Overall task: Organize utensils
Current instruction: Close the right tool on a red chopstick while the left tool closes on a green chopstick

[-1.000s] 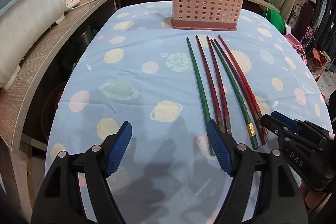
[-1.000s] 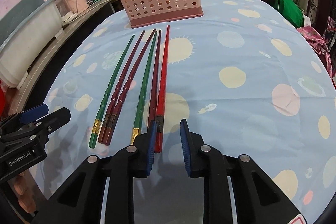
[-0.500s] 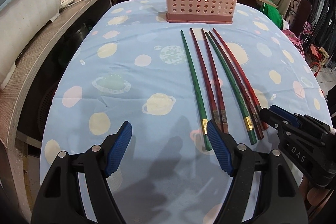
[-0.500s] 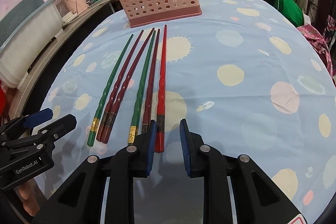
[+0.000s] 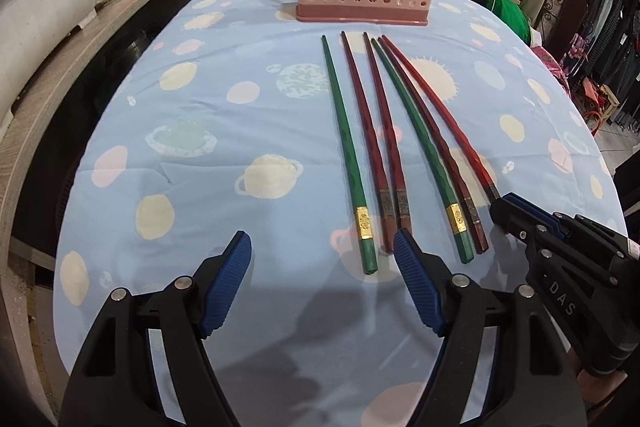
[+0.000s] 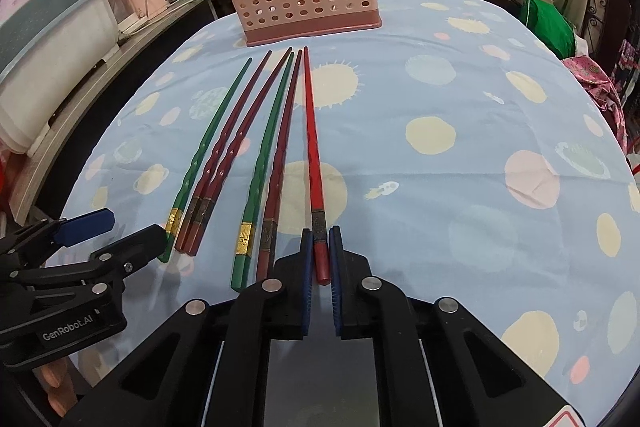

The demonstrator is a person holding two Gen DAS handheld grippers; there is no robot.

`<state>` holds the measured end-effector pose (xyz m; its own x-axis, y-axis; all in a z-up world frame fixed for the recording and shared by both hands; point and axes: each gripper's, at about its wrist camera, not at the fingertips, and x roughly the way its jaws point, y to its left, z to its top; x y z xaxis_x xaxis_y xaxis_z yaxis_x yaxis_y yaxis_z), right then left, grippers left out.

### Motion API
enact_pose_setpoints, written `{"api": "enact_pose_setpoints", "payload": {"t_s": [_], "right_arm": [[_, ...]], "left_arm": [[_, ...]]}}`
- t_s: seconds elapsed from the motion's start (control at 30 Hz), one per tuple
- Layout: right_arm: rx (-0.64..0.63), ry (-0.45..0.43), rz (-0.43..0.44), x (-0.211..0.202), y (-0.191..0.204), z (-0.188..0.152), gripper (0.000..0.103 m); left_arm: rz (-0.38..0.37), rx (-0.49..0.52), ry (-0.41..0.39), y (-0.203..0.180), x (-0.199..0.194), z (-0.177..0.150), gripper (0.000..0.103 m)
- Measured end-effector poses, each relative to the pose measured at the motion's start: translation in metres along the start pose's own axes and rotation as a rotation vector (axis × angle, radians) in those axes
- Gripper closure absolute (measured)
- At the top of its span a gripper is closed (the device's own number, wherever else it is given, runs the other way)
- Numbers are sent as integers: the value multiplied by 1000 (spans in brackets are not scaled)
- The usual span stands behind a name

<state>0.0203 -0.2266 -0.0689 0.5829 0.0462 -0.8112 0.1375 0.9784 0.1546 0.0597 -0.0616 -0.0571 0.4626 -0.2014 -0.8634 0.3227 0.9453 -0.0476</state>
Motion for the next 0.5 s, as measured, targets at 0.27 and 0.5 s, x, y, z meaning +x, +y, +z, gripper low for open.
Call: {"api": "enact_pose_setpoints", "payload": {"t_s": [0.27,0.5], "right_arm": [[5,1,7,-3,-1,-4,95],[2,2,5,-3,-1,-5,95]], "left_arm": [[-5,-41,32,6,10,-3,40],[39,-6,9,1,12,-5,50]]}}
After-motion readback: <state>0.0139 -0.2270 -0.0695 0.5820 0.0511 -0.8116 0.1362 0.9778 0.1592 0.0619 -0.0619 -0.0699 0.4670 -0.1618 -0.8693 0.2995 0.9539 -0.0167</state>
